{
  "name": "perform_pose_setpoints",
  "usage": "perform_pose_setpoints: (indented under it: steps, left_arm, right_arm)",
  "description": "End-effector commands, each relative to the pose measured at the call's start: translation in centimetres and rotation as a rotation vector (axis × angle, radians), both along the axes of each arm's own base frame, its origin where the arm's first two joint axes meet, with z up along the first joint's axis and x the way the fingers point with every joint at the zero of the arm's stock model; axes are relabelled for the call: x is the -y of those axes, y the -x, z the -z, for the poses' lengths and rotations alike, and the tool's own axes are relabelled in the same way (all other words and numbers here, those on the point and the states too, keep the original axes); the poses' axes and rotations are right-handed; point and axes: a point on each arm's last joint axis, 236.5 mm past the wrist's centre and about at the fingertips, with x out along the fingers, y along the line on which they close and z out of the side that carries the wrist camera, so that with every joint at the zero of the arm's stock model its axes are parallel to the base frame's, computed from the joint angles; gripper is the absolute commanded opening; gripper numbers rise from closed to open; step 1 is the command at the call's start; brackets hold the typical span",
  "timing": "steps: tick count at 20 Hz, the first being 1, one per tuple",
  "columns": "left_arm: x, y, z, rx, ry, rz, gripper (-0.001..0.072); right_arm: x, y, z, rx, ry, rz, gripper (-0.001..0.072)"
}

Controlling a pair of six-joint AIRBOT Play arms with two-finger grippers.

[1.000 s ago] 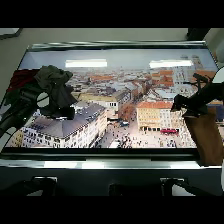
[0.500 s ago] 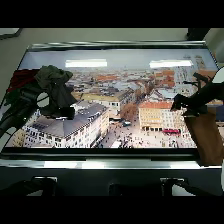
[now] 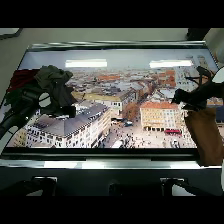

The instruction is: Fold the shirts.

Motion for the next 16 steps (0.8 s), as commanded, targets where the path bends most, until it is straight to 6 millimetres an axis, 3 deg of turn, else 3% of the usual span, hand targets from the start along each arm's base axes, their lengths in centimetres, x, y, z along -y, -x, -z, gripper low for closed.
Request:
perform_pose_setpoints:
  steps: [1,3,5,7,9,12,16]
  left_arm:
    - [0.2,-3.7,-1.3,0.16,-0.001,0.046,0.0705]
    - [-2.8,-7.9,-3.9,0.308,-0.025,-0.02,0.0708]
    - [-8.0,-10.3,-4.2,0.296,0.054,-0.235,0.0708]
    - [-12.8,-11.5,-2.1,0.206,0.258,-0.484,0.0709]
    - [-16.2,-11.8,1.2,0.113,0.45,-0.681,0.0709]
    - [-17.7,-12.3,5.4,0.057,0.514,-0.689,0.0709]
    - [-15.0,-16.3,7.0,0.158,0.576,-0.597,0.0707]
  right_arm:
    - [0.1,-0.7,-0.1,0.03,0.004,0.005,0.0624]
    - [0.2,-1.0,-0.2,0.042,0.007,0.008,0.0624]
    - [0.2,-1.1,-0.2,0.048,0.008,0.009,0.0624]
    - [-0.2,-1.5,-0.4,0.064,-0.009,0.01,0.0624]
    - [-0.7,-1.7,-0.6,0.075,-0.031,0.011,0.0624]
    - [-1.0,-2.2,-0.8,0.093,-0.046,0.013,0.0624]
    - [-1.9,-2.8,-1.3,0.124,-0.089,0.017,0.0622]
